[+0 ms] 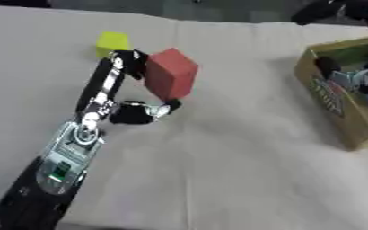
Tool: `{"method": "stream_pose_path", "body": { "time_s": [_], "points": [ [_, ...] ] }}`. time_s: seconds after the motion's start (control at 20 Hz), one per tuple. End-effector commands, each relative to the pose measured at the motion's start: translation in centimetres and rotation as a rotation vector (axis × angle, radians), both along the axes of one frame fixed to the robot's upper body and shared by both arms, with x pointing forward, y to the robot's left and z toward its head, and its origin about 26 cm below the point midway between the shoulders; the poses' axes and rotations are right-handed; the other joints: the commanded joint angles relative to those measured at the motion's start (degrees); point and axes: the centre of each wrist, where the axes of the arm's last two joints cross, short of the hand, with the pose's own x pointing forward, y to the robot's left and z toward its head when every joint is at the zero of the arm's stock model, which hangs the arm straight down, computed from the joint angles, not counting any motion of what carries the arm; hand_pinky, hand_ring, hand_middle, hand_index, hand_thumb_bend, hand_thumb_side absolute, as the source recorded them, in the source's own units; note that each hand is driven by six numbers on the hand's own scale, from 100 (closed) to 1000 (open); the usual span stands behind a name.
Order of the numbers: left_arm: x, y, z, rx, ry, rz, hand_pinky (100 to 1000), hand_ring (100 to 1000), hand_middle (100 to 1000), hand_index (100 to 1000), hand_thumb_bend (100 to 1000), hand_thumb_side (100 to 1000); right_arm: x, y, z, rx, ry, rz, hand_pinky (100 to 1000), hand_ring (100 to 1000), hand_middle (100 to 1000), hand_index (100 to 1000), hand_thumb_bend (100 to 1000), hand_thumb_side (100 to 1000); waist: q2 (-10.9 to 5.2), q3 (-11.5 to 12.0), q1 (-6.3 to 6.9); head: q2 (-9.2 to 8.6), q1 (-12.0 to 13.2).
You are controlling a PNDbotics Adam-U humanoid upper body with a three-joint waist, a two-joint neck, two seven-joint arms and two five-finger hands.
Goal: Pick up the objects with one hand, pass them to the other hand, and then place them into the box on the other side of the table.
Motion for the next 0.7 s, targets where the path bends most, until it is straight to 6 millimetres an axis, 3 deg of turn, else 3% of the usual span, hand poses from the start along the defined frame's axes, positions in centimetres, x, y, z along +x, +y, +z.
{"method": "stream_pose_path", "body": {
  "time_s": [0.05,0.7],
  "points": [
    [-0.2,-0.5,0.8,0.008,-0.052,-0.032,599,565,415,478,100,147,0.5,-0.1,0.8,-0.035,0.000,0.009,971,885,869,894,100,133,-2.58,0.06,-0.81,0.48,0.32],
    [-0.3,-2.1,0.6,0.045,-0.122,-0.116,602,564,414,484,100,132,3.6,1.6,1.0,-0.218,0.012,0.085,982,912,896,929,100,200,-3.11,0.95,-1.46,0.67,-1.17]
  ]
}}
